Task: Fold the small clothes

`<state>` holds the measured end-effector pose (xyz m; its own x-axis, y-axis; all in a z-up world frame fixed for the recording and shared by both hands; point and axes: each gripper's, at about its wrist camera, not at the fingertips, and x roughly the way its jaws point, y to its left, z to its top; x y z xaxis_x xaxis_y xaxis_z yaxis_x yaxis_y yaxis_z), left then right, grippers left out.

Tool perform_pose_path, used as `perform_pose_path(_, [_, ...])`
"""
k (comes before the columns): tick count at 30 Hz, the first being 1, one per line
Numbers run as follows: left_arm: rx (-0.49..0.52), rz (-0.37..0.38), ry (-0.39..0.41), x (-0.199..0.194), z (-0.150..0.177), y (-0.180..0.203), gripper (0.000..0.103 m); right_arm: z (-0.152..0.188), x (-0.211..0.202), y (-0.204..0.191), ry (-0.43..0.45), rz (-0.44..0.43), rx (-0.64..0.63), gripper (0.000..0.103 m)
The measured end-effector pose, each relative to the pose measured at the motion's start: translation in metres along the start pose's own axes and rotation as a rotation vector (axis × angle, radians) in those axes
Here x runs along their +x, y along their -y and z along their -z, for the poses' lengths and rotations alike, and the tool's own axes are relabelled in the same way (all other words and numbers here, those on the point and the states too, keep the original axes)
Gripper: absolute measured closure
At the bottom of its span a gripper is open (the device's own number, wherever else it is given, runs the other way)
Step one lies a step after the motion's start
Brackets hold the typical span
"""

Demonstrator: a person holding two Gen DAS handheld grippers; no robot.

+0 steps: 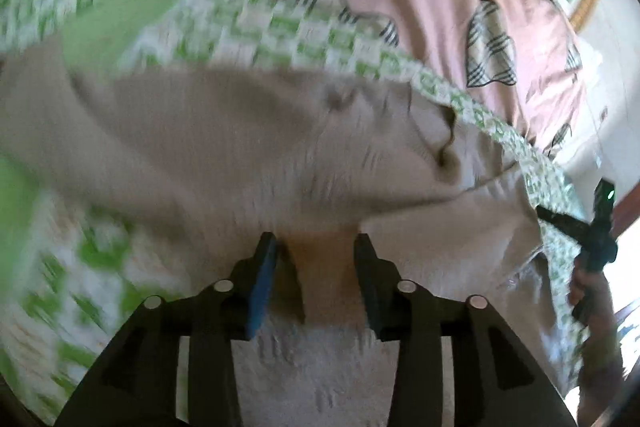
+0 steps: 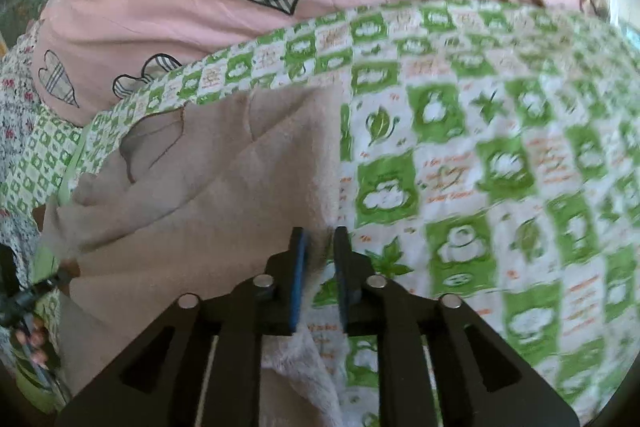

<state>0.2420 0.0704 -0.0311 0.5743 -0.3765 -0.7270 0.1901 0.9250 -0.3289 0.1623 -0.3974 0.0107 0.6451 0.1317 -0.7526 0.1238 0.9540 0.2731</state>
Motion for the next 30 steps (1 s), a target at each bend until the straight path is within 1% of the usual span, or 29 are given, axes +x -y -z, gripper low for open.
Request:
perform_pose_path(1, [0.045, -0.019, 0.016, -0.002, -0.011, 0.005, 0.053, -0.004, -0.005, -0.003, 0.017, -0.01, -0.019, 0.046])
perform_pose_path(2, [0.073, -0.032, 0.024, -0.002, -0.019, 0.008, 0.048, -0.01, -0.009, -0.01, 0.038, -0.02, -0.049, 0.037])
perform_pose_path(3, [0.106, -0.053, 0.032, 0.0, -0.029, 0.013, 0.045, -0.015, -0.01, -0.016, 0.052, -0.03, -0.08, 0.029])
perform_pose_path(5, [0.207, -0.101, 0.042, 0.009, -0.052, 0.025, 0.032, -0.028, -0.005, -0.032, 0.068, -0.034, -0.144, 0.029])
perform_pose_path(7, [0.309, -0.114, 0.036, 0.023, -0.076, 0.034, 0.027, -0.042, 0.008, -0.045, 0.055, -0.038, -0.199, 0.029])
perform_pose_path(10, [0.407, -0.102, 0.006, 0.046, -0.101, 0.039, 0.027, -0.061, 0.036, -0.067, 0.023, -0.045, -0.305, 0.029])
perform_pose_path(13, [0.493, -0.07, -0.073, 0.071, -0.12, 0.038, 0.027, -0.076, 0.06, -0.084, -0.008, -0.064, -0.4, 0.029])
perform_pose_path(14, [0.521, -0.056, -0.11, 0.079, -0.123, 0.038, 0.027, -0.08, 0.067, -0.088, -0.017, -0.08, -0.419, 0.029])
perform_pose_path(16, [0.576, -0.068, -0.154, 0.095, -0.124, 0.04, 0.027, -0.087, 0.08, -0.093, -0.044, -0.108, -0.454, 0.029])
perform_pose_path(17, [0.608, -0.075, -0.176, 0.103, -0.124, 0.04, 0.027, -0.09, 0.089, -0.095, -0.058, -0.109, -0.474, 0.029])
perform_pose_path(19, [0.63, -0.08, -0.209, 0.115, -0.121, 0.04, 0.027, -0.097, 0.107, -0.096, -0.092, -0.091, -0.501, 0.028])
perform_pose_path(21, [0.651, -0.097, -0.242, 0.128, -0.119, 0.038, 0.031, -0.099, 0.121, -0.092, -0.141, -0.087, -0.495, 0.028])
perform_pose_path(22, [0.654, -0.103, -0.264, 0.133, -0.115, 0.035, 0.043, -0.099, 0.126, -0.09, -0.159, -0.09, -0.489, 0.028])
perform_pose_path(23, [0.653, -0.093, -0.278, 0.136, -0.113, 0.032, 0.05, -0.097, 0.129, -0.088, -0.168, -0.093, -0.489, 0.028])
perform_pose_path(24, [0.654, -0.084, -0.269, 0.136, -0.111, 0.031, 0.053, -0.094, 0.13, -0.086, -0.165, -0.094, -0.496, 0.028])
perform_pose_path(25, [0.658, -0.08, -0.256, 0.134, -0.109, 0.031, 0.064, -0.09, 0.129, -0.086, -0.154, -0.092, -0.51, 0.028])
perform_pose_path(26, [0.656, -0.087, -0.243, 0.133, -0.109, 0.03, 0.082, -0.086, 0.128, -0.088, -0.144, -0.08, -0.528, 0.031])
perform_pose_path(27, [0.647, -0.099, -0.227, 0.131, -0.109, 0.028, 0.088, -0.084, 0.128, -0.089, -0.14, -0.063, -0.539, 0.052])
perform_pose_path(28, [0.634, -0.109, -0.206, 0.128, -0.11, 0.027, 0.094, -0.083, 0.127, -0.088, -0.14, -0.028, -0.528, 0.08])
perform_pose_path(29, [0.623, -0.145, -0.164, 0.123, -0.112, 0.027, 0.097, -0.086, 0.126, -0.085, -0.137, -0.029, -0.492, 0.092])
perform_pose_path(30, [0.624, -0.182, -0.124, 0.116, -0.112, 0.031, 0.097, -0.089, 0.121, -0.081, -0.125, -0.043, -0.445, 0.094])
